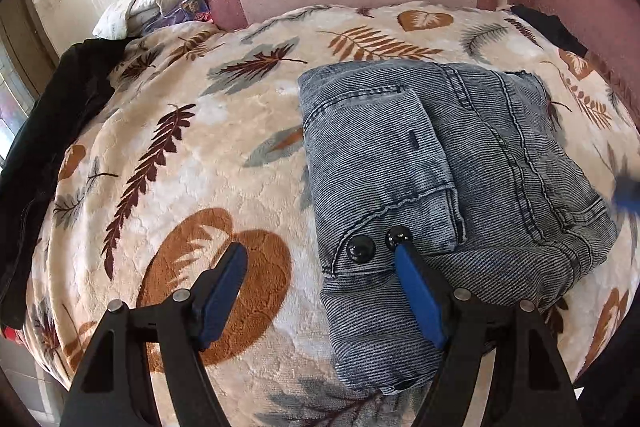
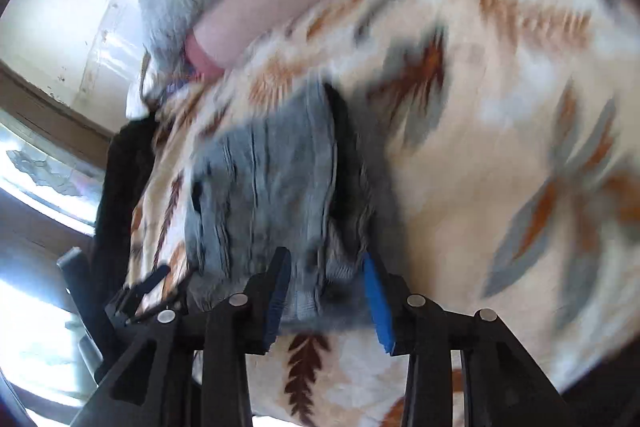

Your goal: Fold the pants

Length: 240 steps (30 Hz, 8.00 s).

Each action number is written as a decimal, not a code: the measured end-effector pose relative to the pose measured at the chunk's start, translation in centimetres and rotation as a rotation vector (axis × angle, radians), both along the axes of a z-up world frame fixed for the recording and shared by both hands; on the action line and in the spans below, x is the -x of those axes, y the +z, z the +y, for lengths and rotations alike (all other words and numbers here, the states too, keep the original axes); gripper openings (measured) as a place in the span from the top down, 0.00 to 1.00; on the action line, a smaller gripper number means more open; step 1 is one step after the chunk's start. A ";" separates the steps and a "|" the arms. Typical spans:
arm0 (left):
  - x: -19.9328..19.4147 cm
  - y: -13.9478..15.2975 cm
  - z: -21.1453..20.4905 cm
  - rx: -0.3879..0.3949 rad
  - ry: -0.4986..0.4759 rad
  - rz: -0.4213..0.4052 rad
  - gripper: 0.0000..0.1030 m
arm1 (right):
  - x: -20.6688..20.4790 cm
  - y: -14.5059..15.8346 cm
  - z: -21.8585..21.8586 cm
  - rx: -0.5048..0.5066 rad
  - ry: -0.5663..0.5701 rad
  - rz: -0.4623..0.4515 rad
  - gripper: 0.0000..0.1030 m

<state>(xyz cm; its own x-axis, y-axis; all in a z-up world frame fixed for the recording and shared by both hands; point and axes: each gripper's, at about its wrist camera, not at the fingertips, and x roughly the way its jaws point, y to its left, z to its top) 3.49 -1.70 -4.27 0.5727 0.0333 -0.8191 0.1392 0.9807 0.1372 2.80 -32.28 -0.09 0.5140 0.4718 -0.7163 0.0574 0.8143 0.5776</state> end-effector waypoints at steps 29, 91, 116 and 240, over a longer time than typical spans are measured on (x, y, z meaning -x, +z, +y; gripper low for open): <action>0.0 -0.3 -1.8 0.086 -0.014 0.061 0.22 | -14.6 -4.8 8.7 0.059 0.324 0.143 0.72; 0.4 -0.8 0.6 0.470 0.119 0.113 0.56 | -18.9 1.8 19.3 0.377 0.451 0.040 0.68; 1.7 2.0 0.0 0.265 0.064 0.088 0.40 | -12.4 -4.2 7.3 0.318 0.343 0.106 0.38; 2.4 6.2 3.3 0.192 0.165 -0.104 0.25 | 0.6 5.1 6.7 0.442 0.261 -0.235 0.00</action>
